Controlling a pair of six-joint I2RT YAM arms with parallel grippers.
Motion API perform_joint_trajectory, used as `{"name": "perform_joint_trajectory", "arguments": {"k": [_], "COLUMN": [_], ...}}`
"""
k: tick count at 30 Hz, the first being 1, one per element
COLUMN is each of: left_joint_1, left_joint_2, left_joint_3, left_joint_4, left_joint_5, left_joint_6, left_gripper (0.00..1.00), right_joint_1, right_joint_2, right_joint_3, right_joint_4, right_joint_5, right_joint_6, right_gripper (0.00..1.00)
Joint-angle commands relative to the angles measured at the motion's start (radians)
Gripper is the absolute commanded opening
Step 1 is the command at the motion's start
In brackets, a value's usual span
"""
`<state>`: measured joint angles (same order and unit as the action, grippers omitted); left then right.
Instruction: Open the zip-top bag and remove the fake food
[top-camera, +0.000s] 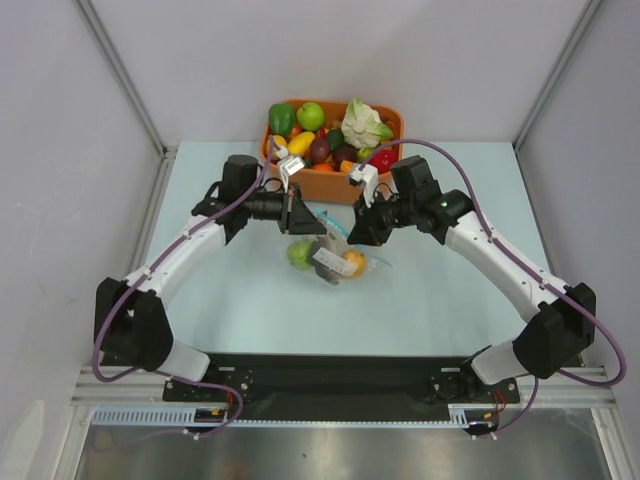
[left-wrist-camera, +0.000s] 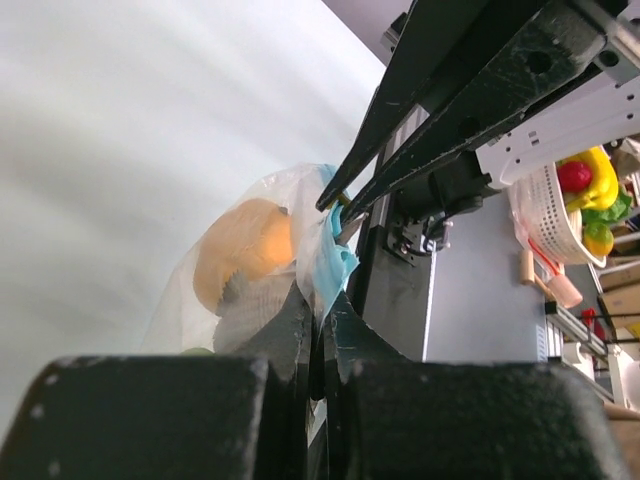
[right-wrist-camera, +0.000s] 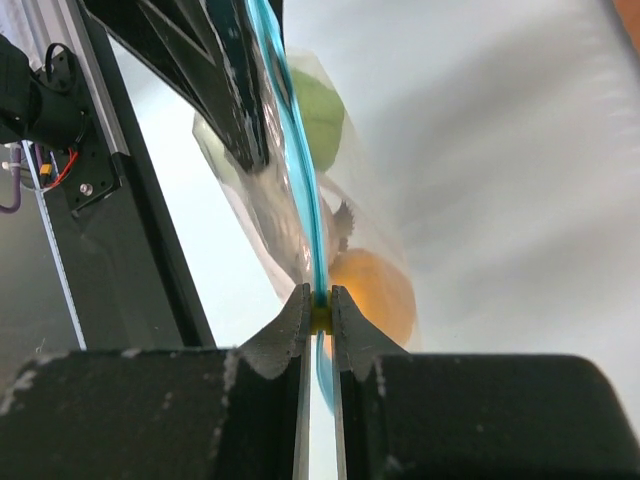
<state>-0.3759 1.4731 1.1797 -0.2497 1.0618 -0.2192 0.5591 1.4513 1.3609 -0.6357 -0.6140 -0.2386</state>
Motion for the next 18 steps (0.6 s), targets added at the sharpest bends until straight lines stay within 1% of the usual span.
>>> {"name": "perform_joint_trajectory", "arguments": {"k": [1,9,13,14,18], "left_joint_1": [0.035,0.069,0.091,0.092,0.104], "left_joint_2": [-0.069,-0.100,-0.119,-0.122,-0.140], "left_joint_3": [0.000,-0.034,-0.038,-0.037,-0.043], "left_joint_4": [0.107,0.112,0.081,0.073,0.047], "left_joint_5": [-0.003,-0.078,-0.169,-0.210,-0.270], "left_joint_6": [-0.028,-0.034,-0.022,-0.017,-0.005], "left_gripper": [0.01,0.00,0.00,0.00,0.00], "right_joint_1": [-0.010,-0.011,-0.011,-0.011,-0.011], "right_joint_2": [-0.023,-0.025,-0.028,-0.028,-0.031], "right_joint_3": [-0.009,-0.011,-0.013,-0.014,-0.016], "right_joint_4": [-0.064,-0.068,-0.067,-0.067,-0.064], "right_joint_5": [0.013,0.016,0.020,0.020,0.022], "right_joint_6": [-0.010,-0.007,-0.002,-0.001,0.002], "right_gripper": [0.00,0.00,0.00,0.00,0.00]}}
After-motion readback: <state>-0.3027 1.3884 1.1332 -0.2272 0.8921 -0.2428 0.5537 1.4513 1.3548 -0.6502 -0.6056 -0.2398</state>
